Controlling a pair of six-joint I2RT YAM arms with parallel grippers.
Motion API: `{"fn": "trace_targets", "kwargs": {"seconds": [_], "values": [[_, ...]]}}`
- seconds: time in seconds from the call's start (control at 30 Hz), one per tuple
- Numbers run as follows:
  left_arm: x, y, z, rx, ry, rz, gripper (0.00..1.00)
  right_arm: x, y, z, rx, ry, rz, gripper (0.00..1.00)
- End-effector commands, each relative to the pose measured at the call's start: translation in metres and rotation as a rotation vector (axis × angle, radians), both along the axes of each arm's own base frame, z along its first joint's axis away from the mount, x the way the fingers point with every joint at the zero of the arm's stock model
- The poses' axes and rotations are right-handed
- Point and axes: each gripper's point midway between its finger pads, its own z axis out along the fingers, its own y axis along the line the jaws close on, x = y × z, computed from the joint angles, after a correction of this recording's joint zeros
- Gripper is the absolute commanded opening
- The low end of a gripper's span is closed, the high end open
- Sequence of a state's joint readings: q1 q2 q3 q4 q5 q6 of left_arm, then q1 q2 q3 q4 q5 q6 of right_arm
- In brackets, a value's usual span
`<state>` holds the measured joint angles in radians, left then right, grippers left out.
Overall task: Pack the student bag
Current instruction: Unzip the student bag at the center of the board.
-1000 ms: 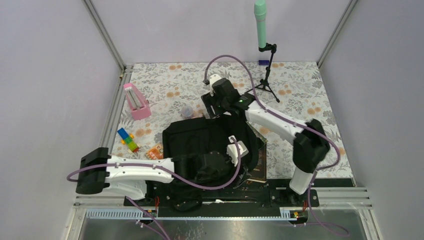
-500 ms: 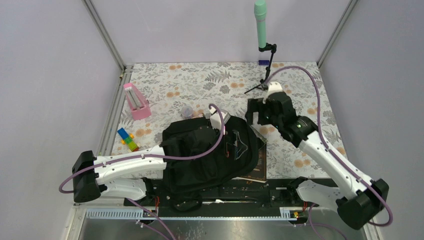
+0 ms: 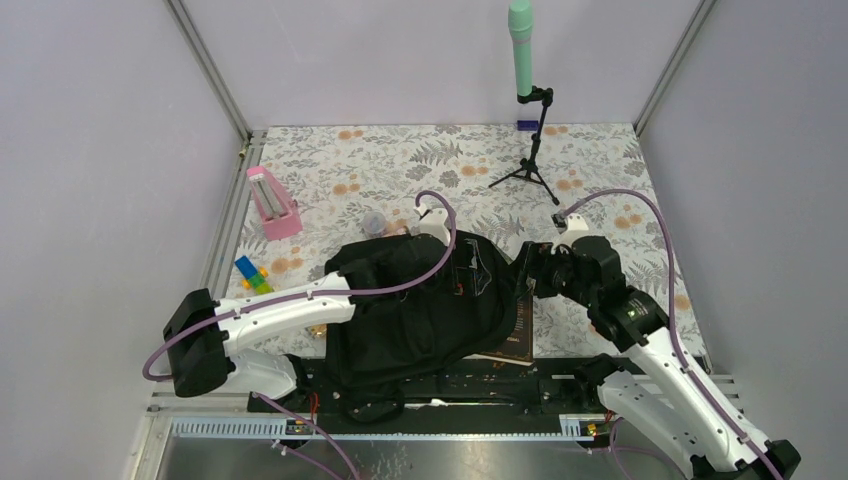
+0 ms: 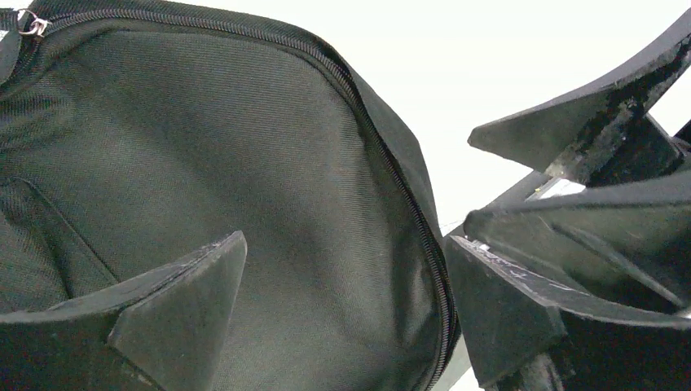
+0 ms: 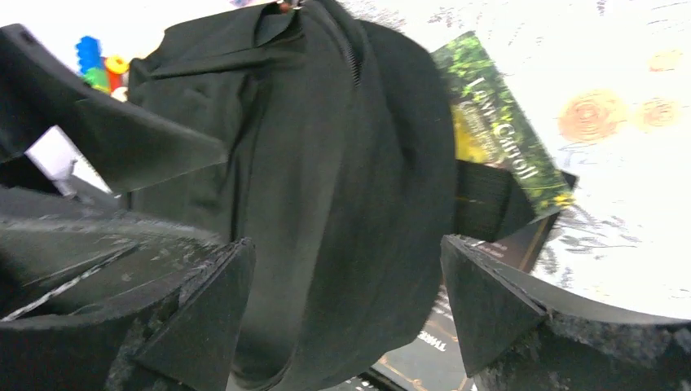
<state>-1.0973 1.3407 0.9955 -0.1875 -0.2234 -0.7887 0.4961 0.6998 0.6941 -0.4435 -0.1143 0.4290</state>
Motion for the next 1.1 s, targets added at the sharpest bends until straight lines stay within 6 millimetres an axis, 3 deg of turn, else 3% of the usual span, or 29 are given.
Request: {"fn": "trace_targets", "kwargs": {"seconds": [0.0, 0.17, 0.43, 1.07], "values": [[0.010, -0.001, 0.019, -0.025, -0.045, 0.034, 0.96, -0.010, 0.023, 0.009, 0.129, 0.033, 0.077, 0.89], [0.013, 0.004, 0.014, -0.016, -0.067, 0.032, 0.97, -0.007, 0.023, -0.009, 0.064, 0.106, 0.081, 0.79], [0.014, 0.007, 0.006, -0.011, -0.067, 0.022, 0.97, 0.003, 0.021, -0.011, -0.012, 0.100, 0.037, 0.74], [0.012, 0.004, 0.008, -0.029, -0.071, 0.000, 0.98, 0.006, 0.015, -0.011, -0.036, 0.108, -0.013, 0.25]]}}
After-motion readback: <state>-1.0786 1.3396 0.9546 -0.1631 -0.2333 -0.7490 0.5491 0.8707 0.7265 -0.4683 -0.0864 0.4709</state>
